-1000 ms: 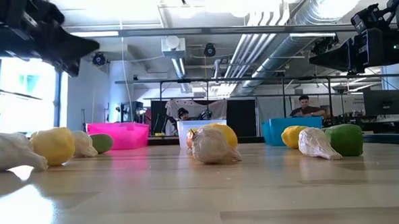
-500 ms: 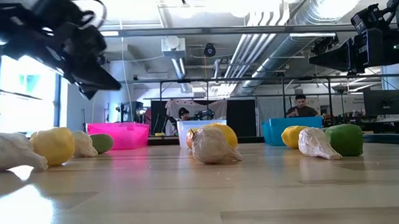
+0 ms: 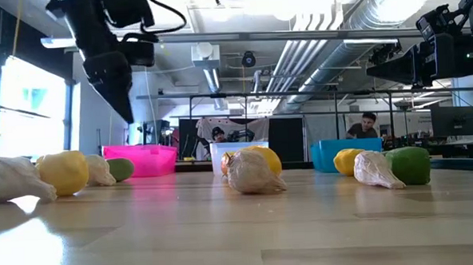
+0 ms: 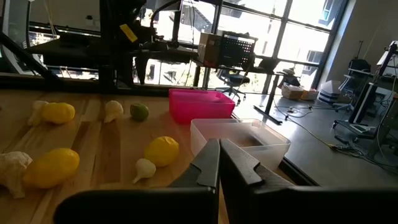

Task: Sort produce into baskets
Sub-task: Put the lime into the transparent bin

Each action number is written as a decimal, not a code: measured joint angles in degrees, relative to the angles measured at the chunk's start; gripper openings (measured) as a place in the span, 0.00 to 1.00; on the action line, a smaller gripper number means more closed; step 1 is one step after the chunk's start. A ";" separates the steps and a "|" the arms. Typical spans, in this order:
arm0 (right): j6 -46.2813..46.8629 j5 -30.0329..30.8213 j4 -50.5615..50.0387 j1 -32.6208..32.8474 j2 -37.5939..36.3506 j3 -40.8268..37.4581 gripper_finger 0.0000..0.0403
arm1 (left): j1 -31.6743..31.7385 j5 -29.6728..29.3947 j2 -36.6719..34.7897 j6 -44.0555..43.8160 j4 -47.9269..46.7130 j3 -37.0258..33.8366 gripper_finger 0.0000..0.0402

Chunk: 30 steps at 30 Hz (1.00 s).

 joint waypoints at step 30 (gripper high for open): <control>0.00 -0.01 0.00 0.02 0.00 -0.02 0.00 | 9.85 4.86 22.88 -1.85 -6.37 4.02 0.58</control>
